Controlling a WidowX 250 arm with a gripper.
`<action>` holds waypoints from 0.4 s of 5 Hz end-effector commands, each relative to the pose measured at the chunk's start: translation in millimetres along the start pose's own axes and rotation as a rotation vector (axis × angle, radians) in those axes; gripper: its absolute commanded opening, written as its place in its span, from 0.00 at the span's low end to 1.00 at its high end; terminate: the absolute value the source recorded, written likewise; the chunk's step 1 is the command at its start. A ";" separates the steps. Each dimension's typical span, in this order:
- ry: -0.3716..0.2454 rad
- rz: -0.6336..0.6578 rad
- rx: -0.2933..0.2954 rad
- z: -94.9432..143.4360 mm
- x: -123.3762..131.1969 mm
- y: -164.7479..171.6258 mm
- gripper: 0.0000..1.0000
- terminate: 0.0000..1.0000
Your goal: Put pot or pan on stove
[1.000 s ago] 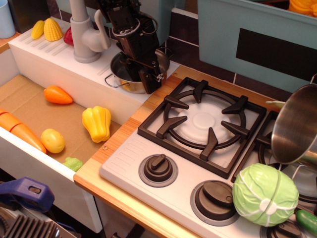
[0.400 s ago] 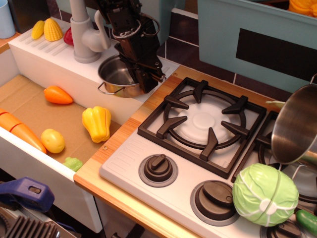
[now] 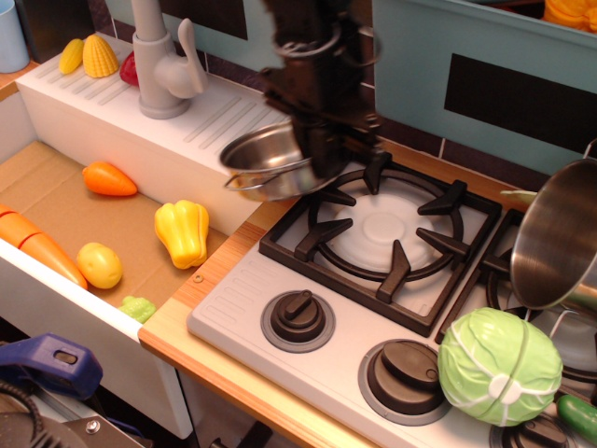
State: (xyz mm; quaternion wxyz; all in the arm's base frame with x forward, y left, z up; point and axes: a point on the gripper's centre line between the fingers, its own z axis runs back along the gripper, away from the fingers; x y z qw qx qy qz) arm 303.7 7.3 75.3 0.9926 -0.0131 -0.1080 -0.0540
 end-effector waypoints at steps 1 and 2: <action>-0.076 0.030 0.032 26.1 15.5 -34.7 0.00 0.00; -0.114 0.033 0.031 23.8 18.8 -50.8 0.00 0.00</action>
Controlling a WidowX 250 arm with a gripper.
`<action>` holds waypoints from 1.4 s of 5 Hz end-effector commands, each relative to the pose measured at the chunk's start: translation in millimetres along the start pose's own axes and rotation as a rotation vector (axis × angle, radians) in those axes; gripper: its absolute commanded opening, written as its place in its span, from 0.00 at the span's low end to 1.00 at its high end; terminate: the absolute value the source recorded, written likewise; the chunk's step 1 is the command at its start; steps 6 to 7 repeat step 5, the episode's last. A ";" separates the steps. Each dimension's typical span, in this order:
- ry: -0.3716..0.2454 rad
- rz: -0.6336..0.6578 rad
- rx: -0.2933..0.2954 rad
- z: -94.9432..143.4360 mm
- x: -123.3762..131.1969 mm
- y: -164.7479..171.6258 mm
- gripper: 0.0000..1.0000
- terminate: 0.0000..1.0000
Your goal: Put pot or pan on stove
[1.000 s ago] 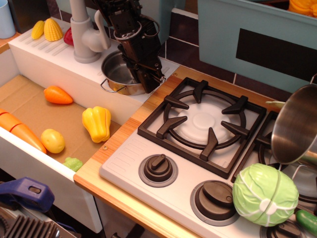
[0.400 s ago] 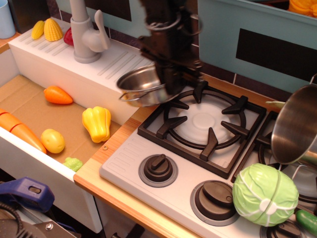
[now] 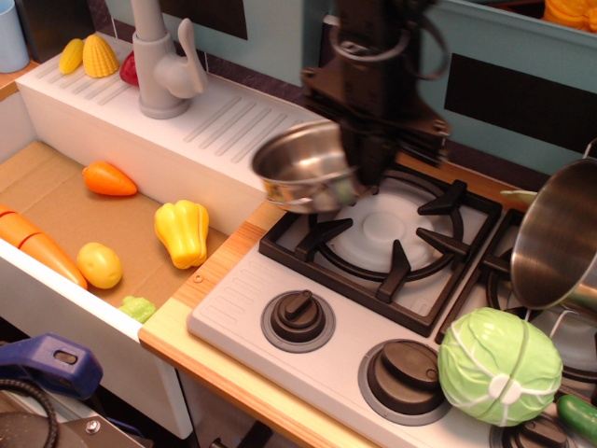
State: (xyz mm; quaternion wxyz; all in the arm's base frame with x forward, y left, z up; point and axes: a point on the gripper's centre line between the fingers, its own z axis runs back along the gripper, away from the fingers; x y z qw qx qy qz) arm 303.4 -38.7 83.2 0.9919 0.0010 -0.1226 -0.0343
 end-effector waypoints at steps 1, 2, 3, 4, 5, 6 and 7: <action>-0.125 0.003 -0.047 9.4 17.1 -15.1 0.00 0.00; -0.163 -0.005 -0.096 -4.0 20.2 -17.9 1.00 0.00; -0.163 -0.005 -0.096 -4.0 20.2 -17.9 1.00 0.00; -0.163 -0.005 -0.096 -4.0 20.2 -17.9 1.00 0.00; -0.163 -0.005 -0.096 -4.0 20.2 -17.9 1.00 1.00; -0.163 -0.005 -0.096 -4.0 20.2 -17.9 1.00 1.00; -0.163 -0.005 -0.096 -4.0 20.2 -17.9 1.00 1.00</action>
